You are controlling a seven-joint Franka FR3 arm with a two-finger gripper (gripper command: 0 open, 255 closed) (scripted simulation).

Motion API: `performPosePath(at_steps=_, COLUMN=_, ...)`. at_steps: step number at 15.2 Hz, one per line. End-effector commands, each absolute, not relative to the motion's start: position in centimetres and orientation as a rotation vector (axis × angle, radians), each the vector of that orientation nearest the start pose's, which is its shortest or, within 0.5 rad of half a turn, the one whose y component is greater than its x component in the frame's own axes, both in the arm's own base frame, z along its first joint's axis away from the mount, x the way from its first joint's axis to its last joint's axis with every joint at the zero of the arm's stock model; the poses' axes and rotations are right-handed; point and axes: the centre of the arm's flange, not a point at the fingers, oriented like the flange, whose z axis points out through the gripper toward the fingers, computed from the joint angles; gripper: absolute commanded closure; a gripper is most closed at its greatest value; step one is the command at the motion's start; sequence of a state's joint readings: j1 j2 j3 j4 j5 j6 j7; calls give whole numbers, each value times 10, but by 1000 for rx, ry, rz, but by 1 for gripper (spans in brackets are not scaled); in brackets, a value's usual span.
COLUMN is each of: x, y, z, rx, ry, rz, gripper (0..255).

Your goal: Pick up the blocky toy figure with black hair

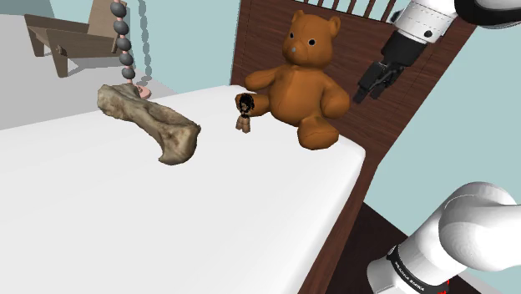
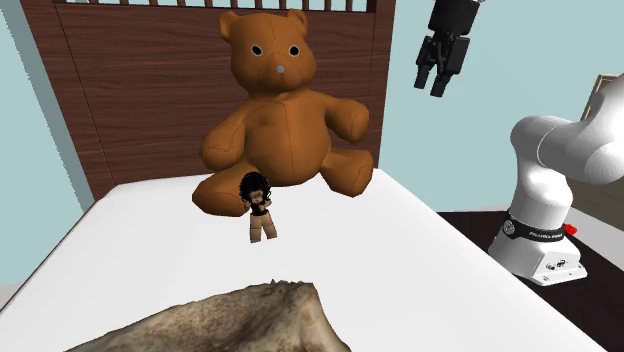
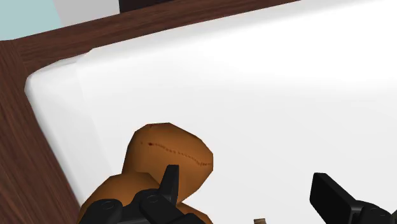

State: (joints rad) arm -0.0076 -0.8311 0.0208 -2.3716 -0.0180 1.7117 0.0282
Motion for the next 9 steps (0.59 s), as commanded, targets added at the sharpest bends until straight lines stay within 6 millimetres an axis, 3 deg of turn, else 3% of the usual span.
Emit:
performPosePath(at_steps=1, x=308, y=5, z=611, rx=-3160, ry=31, rz=-272, gripper=0)
performPosePath(at_steps=9, x=414, y=32, z=584, rx=-3188, ry=-47, rz=-209, gripper=0)
